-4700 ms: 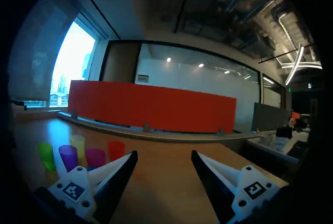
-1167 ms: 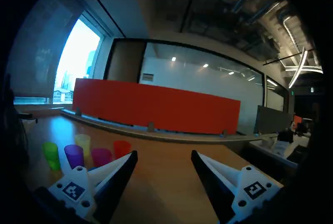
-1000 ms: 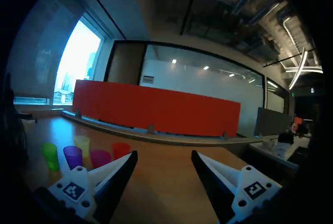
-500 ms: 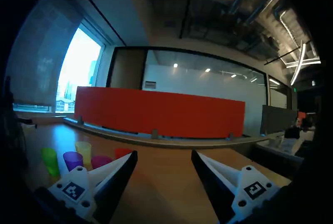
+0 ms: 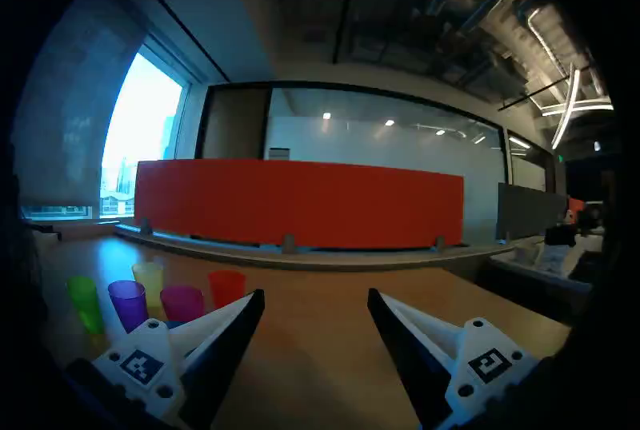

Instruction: Pour water

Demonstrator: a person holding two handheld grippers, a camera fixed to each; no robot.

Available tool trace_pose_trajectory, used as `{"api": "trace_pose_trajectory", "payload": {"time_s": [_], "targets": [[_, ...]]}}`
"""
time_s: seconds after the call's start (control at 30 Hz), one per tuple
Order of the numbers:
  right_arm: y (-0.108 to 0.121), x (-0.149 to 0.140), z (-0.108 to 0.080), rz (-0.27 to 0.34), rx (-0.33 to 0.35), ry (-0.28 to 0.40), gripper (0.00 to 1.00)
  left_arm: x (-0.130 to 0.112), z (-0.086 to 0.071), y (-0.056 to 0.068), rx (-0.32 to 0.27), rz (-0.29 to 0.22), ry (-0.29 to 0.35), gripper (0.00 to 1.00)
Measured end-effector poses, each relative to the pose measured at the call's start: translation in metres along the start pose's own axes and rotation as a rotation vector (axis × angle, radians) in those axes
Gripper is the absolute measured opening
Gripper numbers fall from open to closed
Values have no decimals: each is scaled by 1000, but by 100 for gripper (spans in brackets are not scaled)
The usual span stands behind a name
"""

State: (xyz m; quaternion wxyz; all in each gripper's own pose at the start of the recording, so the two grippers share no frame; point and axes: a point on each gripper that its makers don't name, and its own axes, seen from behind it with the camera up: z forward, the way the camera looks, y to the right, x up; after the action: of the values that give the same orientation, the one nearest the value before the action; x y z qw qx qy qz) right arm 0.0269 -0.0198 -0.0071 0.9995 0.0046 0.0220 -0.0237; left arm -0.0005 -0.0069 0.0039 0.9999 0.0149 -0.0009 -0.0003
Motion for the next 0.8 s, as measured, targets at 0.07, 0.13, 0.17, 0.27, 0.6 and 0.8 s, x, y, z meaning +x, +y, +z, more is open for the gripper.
{"api": "trace_pose_trajectory", "payload": {"time_s": [0.07,0.13,0.17,0.27,0.6,0.8], "targets": [[2,-1,0,15,0,4,100,0,0,0,0,0,0,90],[4,-4,1,23,0,-2,100,0,0,0,0,0,0,90],[5,-5,2,27,0,-6,100,0,0,0,0,0,0,90],[7,-11,3,24,1,-17,100,0,0,0,0,0,0,90],[9,-22,5,17,6,-27,100,0,0,0,0,0,0,90],[12,-27,7,29,3,-39,100,0,0,0,0,0,0,90]]}}
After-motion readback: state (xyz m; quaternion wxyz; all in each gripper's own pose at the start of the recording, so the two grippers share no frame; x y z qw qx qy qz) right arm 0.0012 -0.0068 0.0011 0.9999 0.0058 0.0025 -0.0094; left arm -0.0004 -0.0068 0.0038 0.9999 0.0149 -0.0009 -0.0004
